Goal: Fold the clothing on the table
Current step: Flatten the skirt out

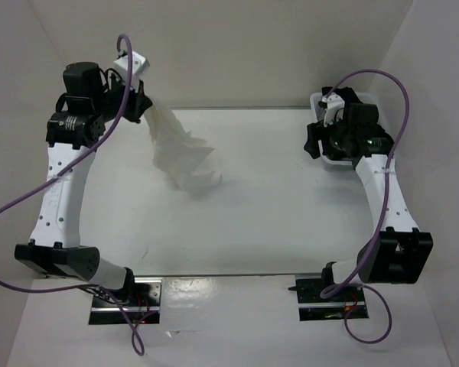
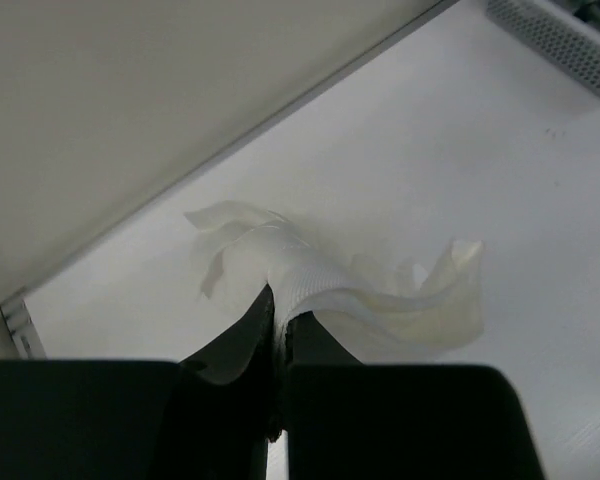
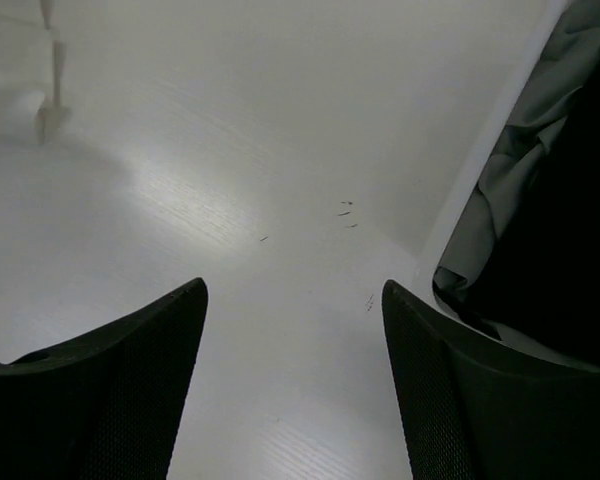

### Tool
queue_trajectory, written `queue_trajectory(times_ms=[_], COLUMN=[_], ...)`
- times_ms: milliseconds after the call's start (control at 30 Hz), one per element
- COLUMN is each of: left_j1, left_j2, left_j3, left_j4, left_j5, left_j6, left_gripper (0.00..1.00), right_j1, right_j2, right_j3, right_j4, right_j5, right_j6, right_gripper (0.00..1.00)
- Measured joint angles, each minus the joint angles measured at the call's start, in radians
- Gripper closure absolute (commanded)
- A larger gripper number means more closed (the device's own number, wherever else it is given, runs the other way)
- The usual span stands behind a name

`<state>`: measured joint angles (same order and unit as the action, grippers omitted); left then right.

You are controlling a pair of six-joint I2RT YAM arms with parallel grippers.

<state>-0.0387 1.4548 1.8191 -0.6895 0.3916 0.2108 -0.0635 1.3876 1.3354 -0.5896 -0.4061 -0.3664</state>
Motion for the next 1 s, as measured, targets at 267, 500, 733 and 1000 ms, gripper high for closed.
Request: queue_trajectory(times_ms=[267, 500, 733, 1000], left_j1=[-0.344, -0.463, -0.457, -0.456], left_j2=[0.092, 0.244, 0.125, 0.021], left_j3=[0.175, 0.293, 0.232, -0.157], left_j4=[-0.134, -0.307, -0.275, -0.110], left_j5=[-0.074, -0.013, -0.055, -0.177], left_j6=[0.079, 0.124, 0.126, 0.113], left_gripper=[1.00, 1.00, 1.00, 1.00], right_j1=[-0.051, -0.105, -0.102, 0.000], right_j2=[-0.087, -0.167, -0.148, -0.060], right_j3=[-0.102, -0.145, -0.121, -0.090], right_j4=[0.003, -0.004, -0.076, -0.118], right_j5=[-0.065, -0.124, -0.205, -0.224], right_j6=[0.019, 0.028, -0.019, -0.078], right_gripper=[0.25, 0.25, 0.25, 0.25])
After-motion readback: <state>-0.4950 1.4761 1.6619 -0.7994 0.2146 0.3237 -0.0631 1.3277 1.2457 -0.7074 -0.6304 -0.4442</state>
